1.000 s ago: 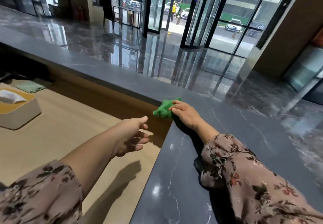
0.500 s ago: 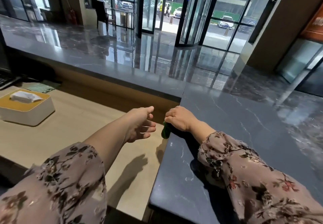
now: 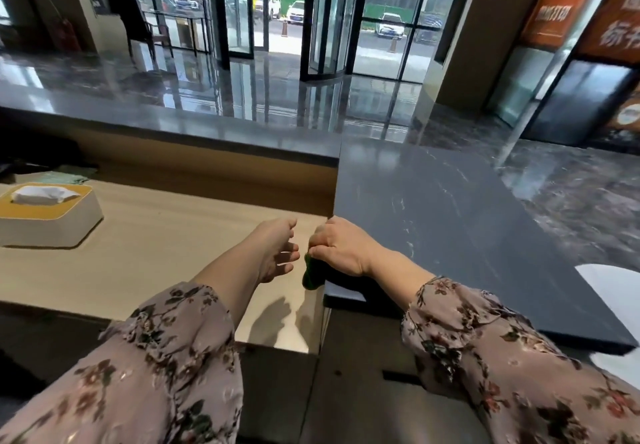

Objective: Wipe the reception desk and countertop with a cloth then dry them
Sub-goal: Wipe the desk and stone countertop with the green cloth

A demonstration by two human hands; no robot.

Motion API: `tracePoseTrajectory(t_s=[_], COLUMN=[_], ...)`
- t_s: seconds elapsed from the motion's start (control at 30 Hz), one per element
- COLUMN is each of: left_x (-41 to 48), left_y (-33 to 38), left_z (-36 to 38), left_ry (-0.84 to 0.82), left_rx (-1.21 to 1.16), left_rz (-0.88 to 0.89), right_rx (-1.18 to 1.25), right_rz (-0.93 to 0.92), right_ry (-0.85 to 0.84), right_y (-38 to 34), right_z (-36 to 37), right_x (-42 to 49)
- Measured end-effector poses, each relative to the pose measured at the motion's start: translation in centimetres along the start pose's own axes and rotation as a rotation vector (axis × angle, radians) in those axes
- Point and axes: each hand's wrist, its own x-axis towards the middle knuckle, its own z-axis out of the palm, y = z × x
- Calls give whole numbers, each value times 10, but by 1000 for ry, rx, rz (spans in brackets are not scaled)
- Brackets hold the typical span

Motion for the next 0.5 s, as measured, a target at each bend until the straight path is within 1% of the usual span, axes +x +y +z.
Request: tracePoseTrajectory(t_s=[0.17, 0.27, 0.33, 0.4, 0.5], left_x=[-16, -22, -28, -30, -34], left_y=[-20, -28, -30, -29, -27], left_z=[5, 6, 9, 13, 27], left_ry=[-9, -13, -4, 50, 194], left_rx=[-7, -30, -71, -113, -34], left_rz=[-13, -2, 33, 93, 252], right_rx=[3, -41, -143, -202, -251], right_rz=[3, -28, -52, -60, -43], right_ry=[86, 203, 327, 431, 491], right_y=[-27, -38, -39, -37, -26], right_z=[10, 19, 29, 39, 47], right_x=[-37, -58, -71, -79, -94])
